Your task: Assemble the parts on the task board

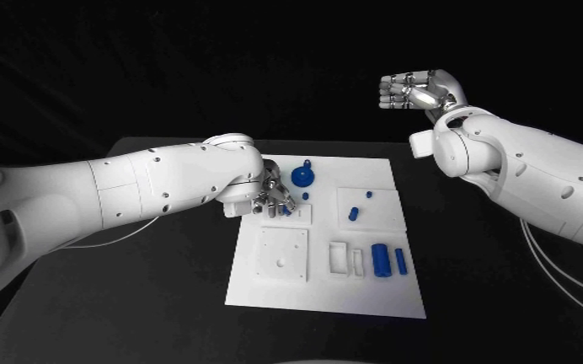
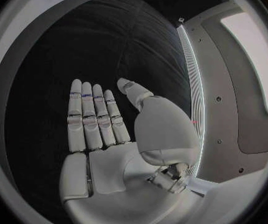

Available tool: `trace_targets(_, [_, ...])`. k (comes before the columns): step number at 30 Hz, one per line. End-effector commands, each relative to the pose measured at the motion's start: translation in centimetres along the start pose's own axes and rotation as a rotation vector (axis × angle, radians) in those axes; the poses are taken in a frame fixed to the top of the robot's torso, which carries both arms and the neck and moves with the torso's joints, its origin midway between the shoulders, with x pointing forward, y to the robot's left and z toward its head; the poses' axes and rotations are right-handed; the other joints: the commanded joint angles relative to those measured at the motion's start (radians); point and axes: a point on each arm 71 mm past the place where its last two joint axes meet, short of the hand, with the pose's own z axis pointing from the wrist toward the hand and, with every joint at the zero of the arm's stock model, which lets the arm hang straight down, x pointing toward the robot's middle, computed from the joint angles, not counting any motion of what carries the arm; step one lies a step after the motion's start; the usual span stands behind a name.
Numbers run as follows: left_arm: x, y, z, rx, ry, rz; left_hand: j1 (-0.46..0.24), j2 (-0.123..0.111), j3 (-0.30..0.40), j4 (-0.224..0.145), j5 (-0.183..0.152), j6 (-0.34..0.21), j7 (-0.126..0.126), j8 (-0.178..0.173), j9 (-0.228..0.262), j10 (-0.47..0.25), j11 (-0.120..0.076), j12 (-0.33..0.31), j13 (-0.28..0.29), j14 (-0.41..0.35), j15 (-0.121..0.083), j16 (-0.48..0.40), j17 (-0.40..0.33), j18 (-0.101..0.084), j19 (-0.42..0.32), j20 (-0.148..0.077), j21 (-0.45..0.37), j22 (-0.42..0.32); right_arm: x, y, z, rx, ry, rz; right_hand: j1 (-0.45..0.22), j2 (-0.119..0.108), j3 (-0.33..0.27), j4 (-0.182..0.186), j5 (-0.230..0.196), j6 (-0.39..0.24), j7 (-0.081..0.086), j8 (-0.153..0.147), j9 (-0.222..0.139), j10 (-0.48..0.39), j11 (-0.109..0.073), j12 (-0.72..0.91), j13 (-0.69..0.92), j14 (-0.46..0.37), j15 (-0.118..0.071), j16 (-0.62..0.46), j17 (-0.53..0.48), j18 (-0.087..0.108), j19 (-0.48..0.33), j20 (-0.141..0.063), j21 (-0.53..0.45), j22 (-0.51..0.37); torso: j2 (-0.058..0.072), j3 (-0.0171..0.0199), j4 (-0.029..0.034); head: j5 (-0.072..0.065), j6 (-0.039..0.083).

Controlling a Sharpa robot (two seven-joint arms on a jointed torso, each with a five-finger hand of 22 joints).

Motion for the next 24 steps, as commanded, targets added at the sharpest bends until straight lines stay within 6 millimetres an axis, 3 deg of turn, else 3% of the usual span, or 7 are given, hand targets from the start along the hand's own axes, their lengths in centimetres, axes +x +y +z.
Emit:
trace_targets(1, [0.19,-0.11,0.00,0.002,0.011,0.010,0.007,0.007,0.167,-0.160,0.004,0.049,-0.039,0.005,0.001,0.044,-0.010,0.004,0.001,0.006,-0.002,0.005,0.002,-0.017,0.007,-0.003,-0.005,0.018,0.21,0.16,0.03,-0.015,0.020,-0.004,0.001,0.006,0.002,-0.005,0.006,0.005,0.002,0.001,0.001,-0.007,-0.002,-0.005,-0.001,-0.007,0.003,-0.003,-0.001,0.008,0.000,0.002,-0.007,-0.001,0.000,-0.0003,0.0001,0.000,-0.002])
trace_targets(24, [0.15,0.21,0.17,-0.013,0.040,0.025,0.008,0.004,0.172,-0.168,0.017,0.050,-0.039,0.005,0.010,0.044,-0.009,0.010,-0.001,0.008,-0.002,0.007,0.009,-0.017,0.007,-0.003,-0.005,0.020,0.35,0.04,0.13,-0.009,0.028,-0.009,0.003,0.012,0.001,-0.009,0.001,0.001,0.004,0.000,0.001,-0.012,0.000,-0.005,-0.001,-0.012,0.006,-0.003,-0.001,0.008,-0.004,0.003,-0.008,-0.001,0.000,0.0006,-0.0005,0.002,-0.007])
